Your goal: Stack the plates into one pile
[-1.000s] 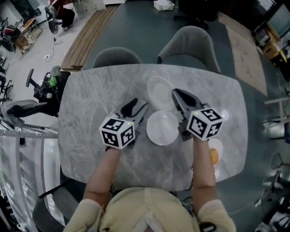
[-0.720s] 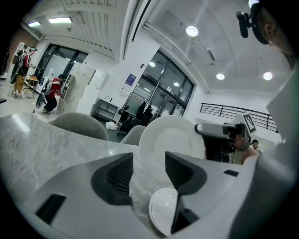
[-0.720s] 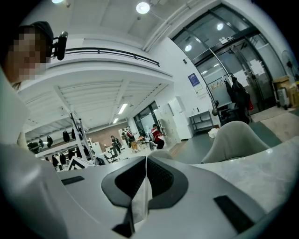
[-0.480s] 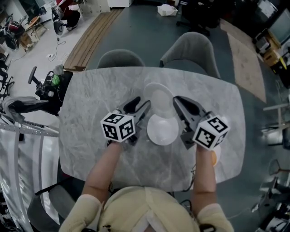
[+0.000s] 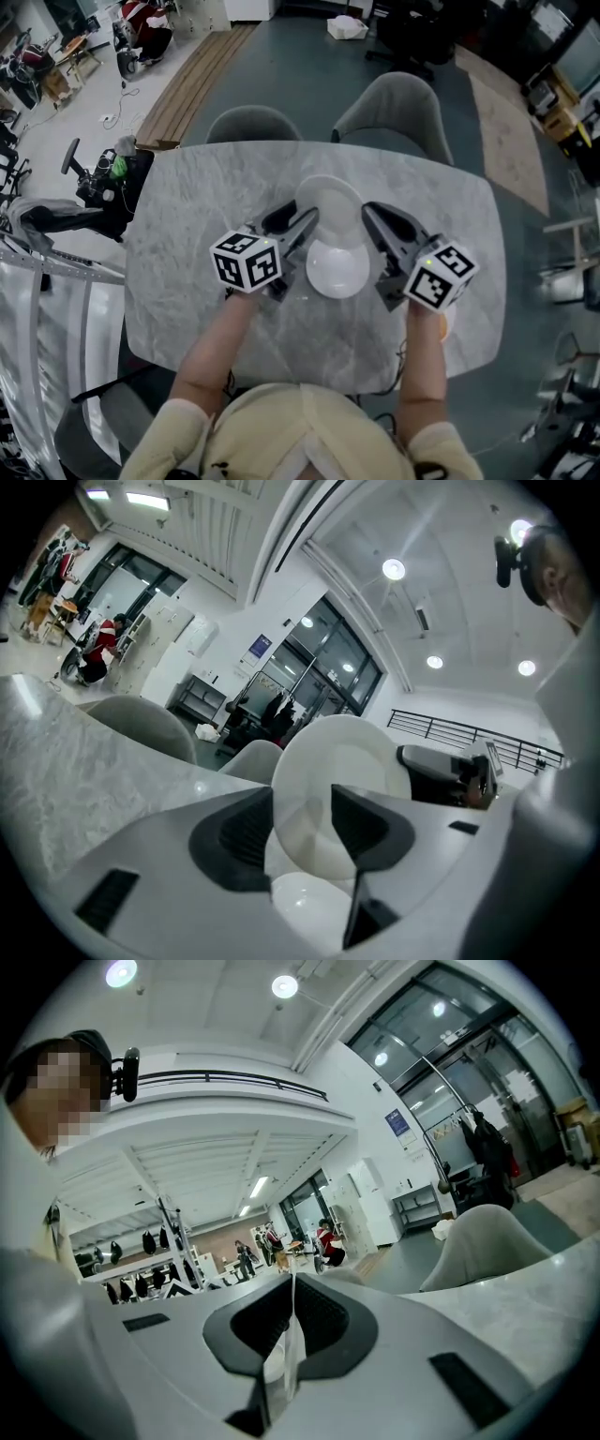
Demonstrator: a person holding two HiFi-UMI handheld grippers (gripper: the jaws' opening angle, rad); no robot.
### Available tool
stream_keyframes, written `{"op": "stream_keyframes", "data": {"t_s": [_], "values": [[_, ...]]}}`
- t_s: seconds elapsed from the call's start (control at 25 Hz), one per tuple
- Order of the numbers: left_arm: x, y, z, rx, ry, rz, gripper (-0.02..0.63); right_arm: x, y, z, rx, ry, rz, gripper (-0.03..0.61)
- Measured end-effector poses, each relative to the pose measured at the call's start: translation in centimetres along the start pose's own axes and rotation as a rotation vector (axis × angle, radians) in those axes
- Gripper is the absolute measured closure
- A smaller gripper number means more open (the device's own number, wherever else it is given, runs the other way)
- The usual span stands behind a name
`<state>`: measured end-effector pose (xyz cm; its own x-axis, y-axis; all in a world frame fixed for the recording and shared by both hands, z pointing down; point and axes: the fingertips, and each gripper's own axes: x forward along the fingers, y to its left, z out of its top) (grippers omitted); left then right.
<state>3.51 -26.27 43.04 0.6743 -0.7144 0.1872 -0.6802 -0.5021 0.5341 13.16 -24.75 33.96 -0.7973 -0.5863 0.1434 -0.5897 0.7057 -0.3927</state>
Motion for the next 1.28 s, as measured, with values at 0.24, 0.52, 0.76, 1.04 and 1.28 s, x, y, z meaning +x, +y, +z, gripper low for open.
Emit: {"op": "stream_keyframes", "data": {"t_s": [0.24,0.52,0.76,1.04,1.28], "values": [[-1.3,-0.8,0.5,0.062,0.013,-0.002,0.419,-0.6,-0.5,-0.2,-0.018,-0.008,-0.071,0.566],[-2.0,-1.9,-0.1,0.137,0.056,0.006,0.419,-1.4,-1.9,-1.6,-0.025,-0.006,-0.177,0.565],[-1.4,-3.1,-1.8,0.171,0.128,0.026,0.419,-3.2,-3.6,-3.4,-0.005,0.023,-0.280,0.564],[-0.8,-3.4,-5.3,0.155,0.240,0.052,0.419,-4.9,-5.6,-7.9,0.088,0.073,-0.359,0.563],[-1.0,-2.5,-9.1,0.167,0.369,0.099,0.419,-5.4,-6.8,-12.5,0.164,0.146,-0.396,0.563]]}}
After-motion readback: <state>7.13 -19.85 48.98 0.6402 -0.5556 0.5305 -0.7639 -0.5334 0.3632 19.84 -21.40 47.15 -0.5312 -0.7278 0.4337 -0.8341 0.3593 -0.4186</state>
